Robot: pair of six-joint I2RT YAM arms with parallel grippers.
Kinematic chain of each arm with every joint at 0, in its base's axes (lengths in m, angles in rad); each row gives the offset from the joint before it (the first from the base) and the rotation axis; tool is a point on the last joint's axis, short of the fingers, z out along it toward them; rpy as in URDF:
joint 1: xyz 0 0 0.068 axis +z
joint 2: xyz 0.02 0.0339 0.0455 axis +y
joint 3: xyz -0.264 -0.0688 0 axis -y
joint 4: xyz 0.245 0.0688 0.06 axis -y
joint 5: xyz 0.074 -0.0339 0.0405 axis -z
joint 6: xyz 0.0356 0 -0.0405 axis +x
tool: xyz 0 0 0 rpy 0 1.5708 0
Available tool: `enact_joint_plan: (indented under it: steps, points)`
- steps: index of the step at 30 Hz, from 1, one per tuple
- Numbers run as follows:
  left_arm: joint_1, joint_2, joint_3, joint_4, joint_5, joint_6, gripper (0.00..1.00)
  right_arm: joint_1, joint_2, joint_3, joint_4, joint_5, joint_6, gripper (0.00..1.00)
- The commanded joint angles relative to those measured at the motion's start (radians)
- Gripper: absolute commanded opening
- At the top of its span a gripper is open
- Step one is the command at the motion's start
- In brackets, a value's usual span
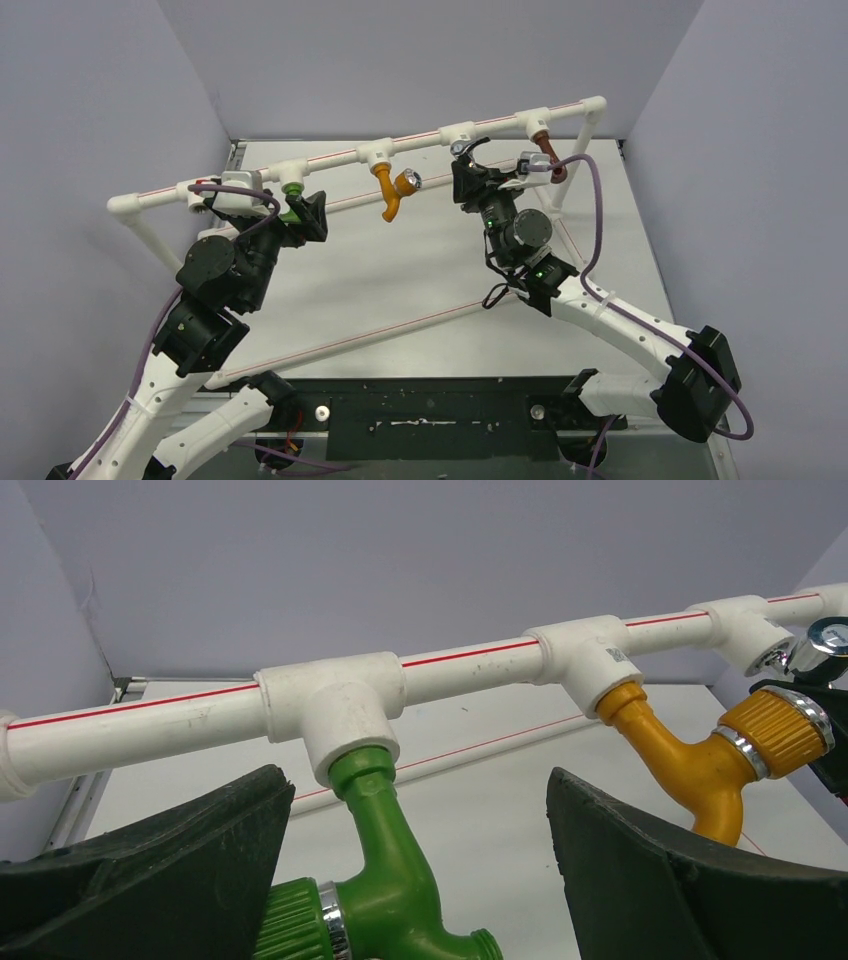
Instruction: Install the water faucets
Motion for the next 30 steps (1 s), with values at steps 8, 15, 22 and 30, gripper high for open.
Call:
enact_joint_plan:
  steps: [8, 15, 22, 30]
  points:
    - [-0.001, -0.006, 0.005, 0.042, 0.016, -0.004, 0.97, -0.038, -0.064, 0.052, 0.053, 0.19, 0.216, 0.09]
    - [0.002, -0.004, -0.004, 0.053, 0.016, -0.002, 0.97, -0.041, -0.114, 0.092, -0.148, 0.11, 0.089, 0.55]
    - [0.015, -0.006, -0.01, 0.061, 0.043, 0.003, 0.97, -0.048, -0.174, 0.107, -0.315, 0.026, -0.032, 0.81]
    - [0.046, -0.031, -0.06, 0.115, 0.157, 0.019, 0.97, -0.048, -0.289, 0.071, -0.481, -0.06, -0.18, 1.0]
